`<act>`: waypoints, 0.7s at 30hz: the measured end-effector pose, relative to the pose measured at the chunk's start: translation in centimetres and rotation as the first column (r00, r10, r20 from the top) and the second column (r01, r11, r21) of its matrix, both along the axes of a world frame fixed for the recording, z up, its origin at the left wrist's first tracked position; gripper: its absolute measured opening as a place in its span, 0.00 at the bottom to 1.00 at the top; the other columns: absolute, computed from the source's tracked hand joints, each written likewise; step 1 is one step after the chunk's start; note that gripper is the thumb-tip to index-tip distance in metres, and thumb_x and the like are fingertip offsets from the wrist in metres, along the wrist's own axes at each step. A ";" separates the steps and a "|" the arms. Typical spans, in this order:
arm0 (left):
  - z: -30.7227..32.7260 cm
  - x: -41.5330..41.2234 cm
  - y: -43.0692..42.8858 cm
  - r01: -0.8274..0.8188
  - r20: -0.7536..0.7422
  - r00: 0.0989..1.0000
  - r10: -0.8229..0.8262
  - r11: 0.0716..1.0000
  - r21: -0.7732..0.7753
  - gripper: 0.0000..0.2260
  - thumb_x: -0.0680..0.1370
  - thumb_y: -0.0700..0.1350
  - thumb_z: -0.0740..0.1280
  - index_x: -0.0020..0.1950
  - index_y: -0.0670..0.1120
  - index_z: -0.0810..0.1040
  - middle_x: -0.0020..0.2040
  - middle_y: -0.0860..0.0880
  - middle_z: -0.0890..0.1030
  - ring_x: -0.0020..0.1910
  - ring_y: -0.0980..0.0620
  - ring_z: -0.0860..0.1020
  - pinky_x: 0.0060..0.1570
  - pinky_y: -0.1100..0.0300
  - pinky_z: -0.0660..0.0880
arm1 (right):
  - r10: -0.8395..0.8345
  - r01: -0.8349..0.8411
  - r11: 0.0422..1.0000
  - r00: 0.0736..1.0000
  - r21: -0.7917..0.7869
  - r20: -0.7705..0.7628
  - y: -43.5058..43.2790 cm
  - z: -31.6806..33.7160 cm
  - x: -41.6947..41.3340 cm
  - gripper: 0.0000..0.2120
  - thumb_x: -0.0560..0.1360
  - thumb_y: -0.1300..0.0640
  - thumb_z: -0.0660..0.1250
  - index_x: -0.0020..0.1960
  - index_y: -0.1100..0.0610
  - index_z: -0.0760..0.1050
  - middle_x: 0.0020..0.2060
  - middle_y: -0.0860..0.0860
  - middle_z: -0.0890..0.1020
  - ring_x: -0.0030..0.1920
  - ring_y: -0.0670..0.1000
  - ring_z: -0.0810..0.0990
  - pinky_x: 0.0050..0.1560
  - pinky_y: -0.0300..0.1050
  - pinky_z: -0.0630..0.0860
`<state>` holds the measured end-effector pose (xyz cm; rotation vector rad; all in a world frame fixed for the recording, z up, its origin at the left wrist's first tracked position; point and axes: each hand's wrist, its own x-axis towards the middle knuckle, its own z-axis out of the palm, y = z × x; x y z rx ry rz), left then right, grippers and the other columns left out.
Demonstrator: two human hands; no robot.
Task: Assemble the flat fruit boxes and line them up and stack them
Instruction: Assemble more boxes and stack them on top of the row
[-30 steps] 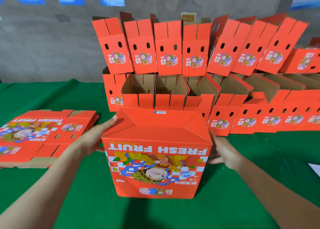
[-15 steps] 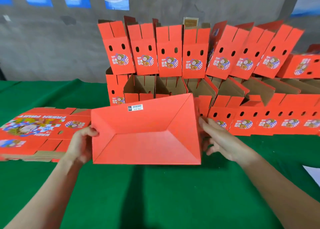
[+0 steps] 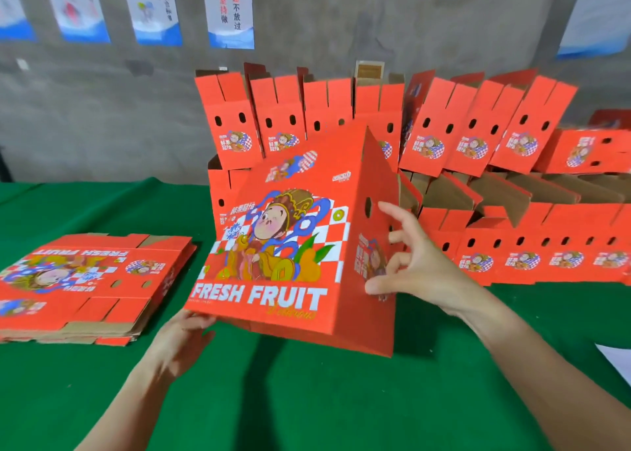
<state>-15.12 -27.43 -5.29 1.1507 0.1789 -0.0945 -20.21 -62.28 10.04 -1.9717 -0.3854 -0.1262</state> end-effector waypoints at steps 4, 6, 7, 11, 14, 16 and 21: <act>2.7 1.4 -0.6 -0.024 0.135 0.990 0.048 0.985 -0.172 0.19 0.71 0.27 0.59 0.37 0.48 0.83 0.36 0.48 0.80 0.35 0.51 0.78 0.33 0.61 0.77 | 0.027 -0.026 1.000 0.987 -0.004 0.158 0.4 1.4 0.8 0.52 0.54 0.52 0.82 0.64 0.23 0.56 0.63 0.52 0.63 0.31 0.47 0.77 0.43 0.41 0.80; 5.1 2.3 -1.4 -0.003 0.237 0.968 0.078 0.954 -0.300 0.21 0.79 0.33 0.55 0.44 0.51 0.84 0.46 0.50 0.83 0.43 0.52 0.83 0.44 0.58 0.81 | 0.007 -0.011 1.000 0.973 0.015 0.231 0.7 2.0 1.5 0.54 0.53 0.52 0.82 0.66 0.24 0.54 0.63 0.53 0.63 0.31 0.47 0.76 0.41 0.41 0.80; 6.6 2.8 -2.1 0.014 0.295 0.950 0.101 0.931 -0.364 0.17 0.81 0.37 0.55 0.48 0.51 0.82 0.52 0.51 0.83 0.49 0.52 0.82 0.50 0.55 0.80 | -0.014 0.007 1.000 0.961 0.027 0.277 0.8 2.2 2.0 0.54 0.55 0.53 0.82 0.66 0.23 0.53 0.62 0.53 0.63 0.31 0.47 0.76 0.39 0.40 0.79; 12.8 4.1 -6.0 0.059 0.238 0.969 0.073 0.861 -0.504 0.15 0.78 0.57 0.61 0.50 0.45 0.72 0.50 0.47 0.77 0.51 0.48 0.78 0.55 0.44 0.75 | -0.130 0.103 0.991 0.871 0.082 0.474 1.4 3.3 3.9 0.53 0.60 0.60 0.80 0.65 0.23 0.52 0.53 0.48 0.68 0.36 0.39 0.73 0.40 0.36 0.73; 14.4 3.6 -10.2 0.237 0.150 0.967 -0.204 0.940 -0.245 0.21 0.71 0.65 0.62 0.48 0.48 0.75 0.37 0.49 0.78 0.41 0.49 0.79 0.42 0.47 0.79 | -0.188 0.161 0.982 0.816 0.098 0.546 1.6 3.6 4.8 0.48 0.63 0.57 0.78 0.65 0.24 0.53 0.44 0.46 0.69 0.43 0.38 0.72 0.43 0.35 0.73; 14.3 3.1 -12.6 0.310 0.112 0.949 -0.294 0.936 -0.169 0.25 0.67 0.64 0.64 0.54 0.47 0.78 0.41 0.47 0.83 0.43 0.47 0.81 0.39 0.46 0.81 | -0.202 0.204 0.977 0.781 0.065 0.590 1.8 3.4 5.2 0.45 0.65 0.57 0.77 0.64 0.24 0.55 0.48 0.44 0.69 0.41 0.41 0.73 0.43 0.31 0.73; 13.5 5.0 -15.3 0.222 0.274 0.947 -0.170 0.960 -0.173 0.27 0.71 0.57 0.65 0.68 0.48 0.69 0.61 0.45 0.80 0.57 0.45 0.80 0.49 0.44 0.80 | -0.170 0.365 0.906 0.779 -0.216 0.604 2.9 1.7 5.7 0.41 0.66 0.52 0.76 0.66 0.26 0.56 0.56 0.37 0.53 0.55 0.29 0.64 0.57 0.33 0.65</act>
